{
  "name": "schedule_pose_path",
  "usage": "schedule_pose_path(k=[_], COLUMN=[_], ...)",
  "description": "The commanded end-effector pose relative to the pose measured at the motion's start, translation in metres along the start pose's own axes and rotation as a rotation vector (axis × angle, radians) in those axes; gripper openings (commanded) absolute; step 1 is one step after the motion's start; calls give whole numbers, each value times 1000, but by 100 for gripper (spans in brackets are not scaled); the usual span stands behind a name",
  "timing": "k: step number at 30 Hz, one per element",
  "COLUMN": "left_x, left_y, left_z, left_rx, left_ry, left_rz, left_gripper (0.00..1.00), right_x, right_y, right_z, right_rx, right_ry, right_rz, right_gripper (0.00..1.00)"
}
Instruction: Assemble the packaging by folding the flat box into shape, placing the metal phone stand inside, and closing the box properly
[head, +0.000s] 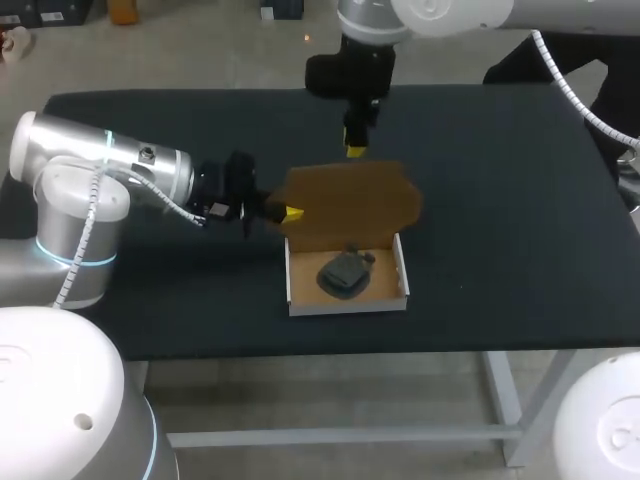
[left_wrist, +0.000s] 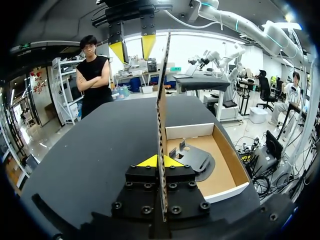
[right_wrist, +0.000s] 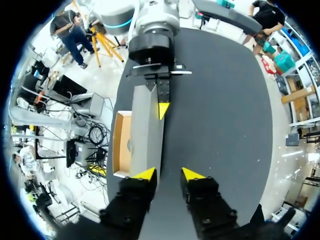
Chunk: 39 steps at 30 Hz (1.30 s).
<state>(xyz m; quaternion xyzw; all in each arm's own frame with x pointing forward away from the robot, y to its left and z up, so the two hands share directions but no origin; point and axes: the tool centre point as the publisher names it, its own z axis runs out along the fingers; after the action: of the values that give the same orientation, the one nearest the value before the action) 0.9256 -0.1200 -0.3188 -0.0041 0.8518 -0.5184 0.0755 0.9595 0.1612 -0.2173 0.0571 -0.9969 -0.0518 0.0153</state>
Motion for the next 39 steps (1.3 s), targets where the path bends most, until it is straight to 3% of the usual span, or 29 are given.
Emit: schedule_pose_path(k=[1,20,39], left_x=[0,0,0], left_y=[1,1,1], left_z=[1,1,1], left_rx=[1,1,1], left_ry=[-1,-1,-1], left_rz=[1,1,1], left_gripper=[0,0,0], right_x=[7,34,42], right_y=[1,6,6], right_z=[2,6,19], right_rx=[2,5,18], right_ry=[-3,-14,-2], right_rz=[-6,-29,-31], right_gripper=[36,36,41])
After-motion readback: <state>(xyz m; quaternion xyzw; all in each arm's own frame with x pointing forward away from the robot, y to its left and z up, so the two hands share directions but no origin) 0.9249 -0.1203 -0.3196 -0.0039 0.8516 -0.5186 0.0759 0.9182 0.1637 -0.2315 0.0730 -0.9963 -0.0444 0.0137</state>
